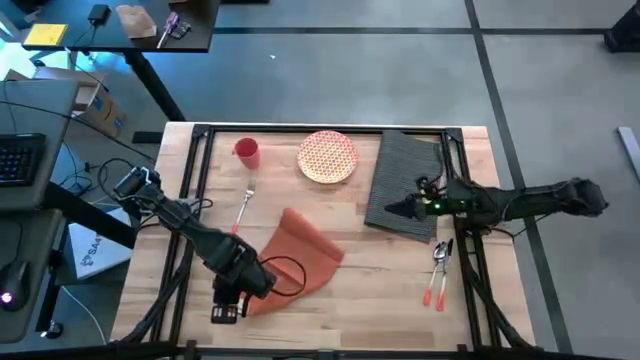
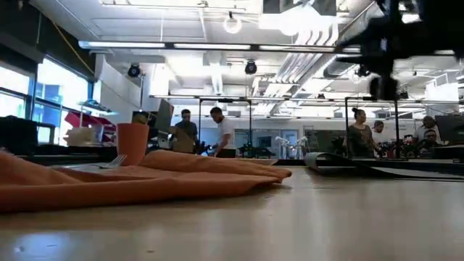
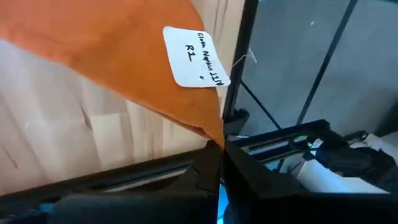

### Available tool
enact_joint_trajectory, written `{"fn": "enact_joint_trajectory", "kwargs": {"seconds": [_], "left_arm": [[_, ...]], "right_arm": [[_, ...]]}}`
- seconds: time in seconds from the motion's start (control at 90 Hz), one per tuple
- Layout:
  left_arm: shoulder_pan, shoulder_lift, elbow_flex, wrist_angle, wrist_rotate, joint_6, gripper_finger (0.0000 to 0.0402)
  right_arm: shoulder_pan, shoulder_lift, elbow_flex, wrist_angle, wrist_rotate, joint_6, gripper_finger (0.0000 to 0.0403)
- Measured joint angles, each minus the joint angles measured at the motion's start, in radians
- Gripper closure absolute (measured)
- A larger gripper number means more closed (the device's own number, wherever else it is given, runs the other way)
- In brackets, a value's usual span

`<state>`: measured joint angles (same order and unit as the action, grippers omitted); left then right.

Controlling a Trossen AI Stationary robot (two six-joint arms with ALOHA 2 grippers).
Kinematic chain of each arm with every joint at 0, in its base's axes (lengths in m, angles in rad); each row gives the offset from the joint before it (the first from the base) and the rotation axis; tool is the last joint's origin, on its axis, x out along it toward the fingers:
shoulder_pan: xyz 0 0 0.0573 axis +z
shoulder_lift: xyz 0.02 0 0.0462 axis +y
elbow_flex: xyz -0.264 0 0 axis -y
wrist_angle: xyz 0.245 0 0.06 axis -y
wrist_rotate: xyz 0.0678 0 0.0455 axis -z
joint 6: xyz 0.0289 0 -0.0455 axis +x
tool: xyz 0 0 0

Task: Set table place
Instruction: Fold the orange table napkin

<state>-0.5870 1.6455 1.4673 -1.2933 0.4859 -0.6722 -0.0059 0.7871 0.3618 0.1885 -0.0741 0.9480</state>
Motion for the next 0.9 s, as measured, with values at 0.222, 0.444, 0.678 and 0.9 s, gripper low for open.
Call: {"fn": "enact_joint_trajectory", "kwargs": {"seconds": [0.222, 0.444, 0.678, 0.9], "left_arm": [[0.044, -0.079, 0.064, -0.069, -0.134, -0.08, 0.0401], [0.05, -0.144, 0.065, -0.081, -0.187, -0.156, 0.0401], [0.05, -0.127, 0.064, -0.063, -0.239, -0.18, 0.0401], [0.034, -0.124, 0.064, -0.012, -0.256, -0.217, 0.0401]], "right_arm": [[-0.001, 0.478, 0.374, -0.167, -0.105, -0.252, 0.0285], [-0.006, 0.963, 0.726, -0.245, -0.095, -0.45, 0.0272], [-0.036, 1.313, 1.124, -0.375, -0.044, -0.577, 0.0272], [-0.05, 1.531, 1.414, -0.575, 0.033, -0.634, 0.0272]]}}
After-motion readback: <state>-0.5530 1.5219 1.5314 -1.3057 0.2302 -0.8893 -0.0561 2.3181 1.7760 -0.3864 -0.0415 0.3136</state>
